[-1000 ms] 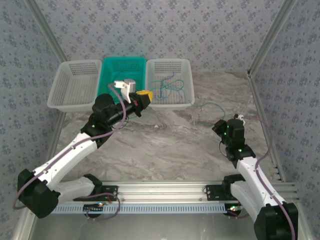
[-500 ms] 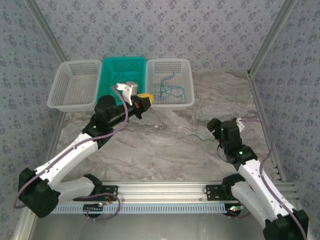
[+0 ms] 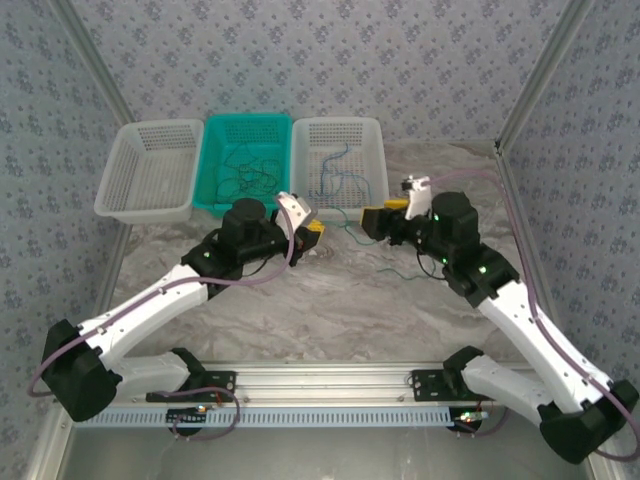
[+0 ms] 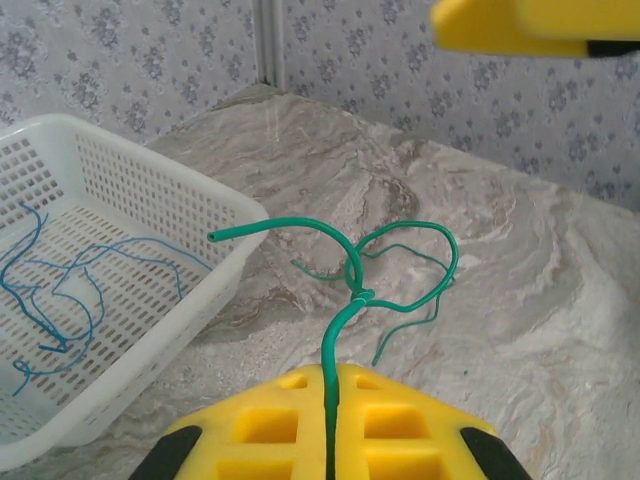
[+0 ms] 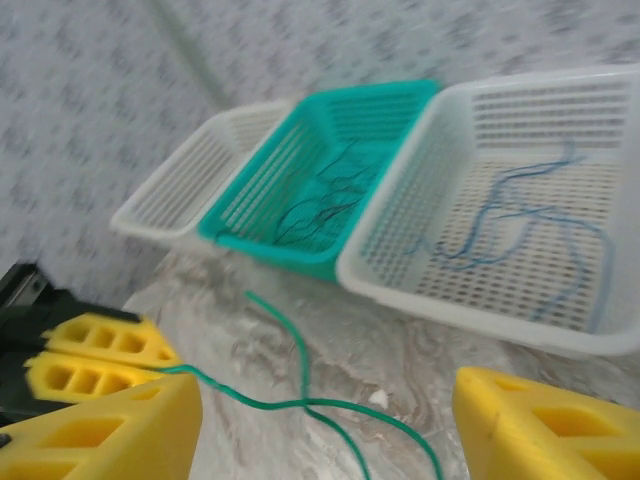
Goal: Untangle the cables
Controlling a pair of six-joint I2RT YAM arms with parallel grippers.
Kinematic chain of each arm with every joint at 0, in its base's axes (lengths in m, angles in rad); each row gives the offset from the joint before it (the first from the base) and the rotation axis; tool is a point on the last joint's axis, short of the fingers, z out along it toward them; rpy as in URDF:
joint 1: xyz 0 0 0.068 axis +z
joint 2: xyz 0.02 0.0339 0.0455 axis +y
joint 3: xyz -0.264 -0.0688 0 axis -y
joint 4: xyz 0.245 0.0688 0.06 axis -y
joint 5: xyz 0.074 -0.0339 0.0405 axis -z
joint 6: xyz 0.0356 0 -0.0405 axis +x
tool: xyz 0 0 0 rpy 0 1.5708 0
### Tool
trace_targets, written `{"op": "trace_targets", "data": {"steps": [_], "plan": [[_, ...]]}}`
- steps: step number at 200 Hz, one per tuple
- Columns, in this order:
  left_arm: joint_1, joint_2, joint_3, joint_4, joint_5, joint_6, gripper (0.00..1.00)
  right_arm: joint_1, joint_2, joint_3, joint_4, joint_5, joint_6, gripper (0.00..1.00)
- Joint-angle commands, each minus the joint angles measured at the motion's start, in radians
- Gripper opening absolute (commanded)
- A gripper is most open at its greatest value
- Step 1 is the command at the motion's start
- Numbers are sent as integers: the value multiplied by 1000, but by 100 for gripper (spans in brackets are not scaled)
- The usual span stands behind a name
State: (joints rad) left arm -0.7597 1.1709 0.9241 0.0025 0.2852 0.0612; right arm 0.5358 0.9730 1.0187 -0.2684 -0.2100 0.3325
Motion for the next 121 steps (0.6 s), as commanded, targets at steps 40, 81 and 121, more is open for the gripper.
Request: {"op": "trace_targets", "data": {"steps": [40,81,121], "plan": [[-15,-12,26,-39,97,117,0,-10,181,92,-85,-288,-42,67],[-23,-14,25,-26,94,108,0,-11,261,82,-18,-296,44,48],[-23,-36,20,-35,21,97,0,-36,251,43,23,-179,120,0]]}}
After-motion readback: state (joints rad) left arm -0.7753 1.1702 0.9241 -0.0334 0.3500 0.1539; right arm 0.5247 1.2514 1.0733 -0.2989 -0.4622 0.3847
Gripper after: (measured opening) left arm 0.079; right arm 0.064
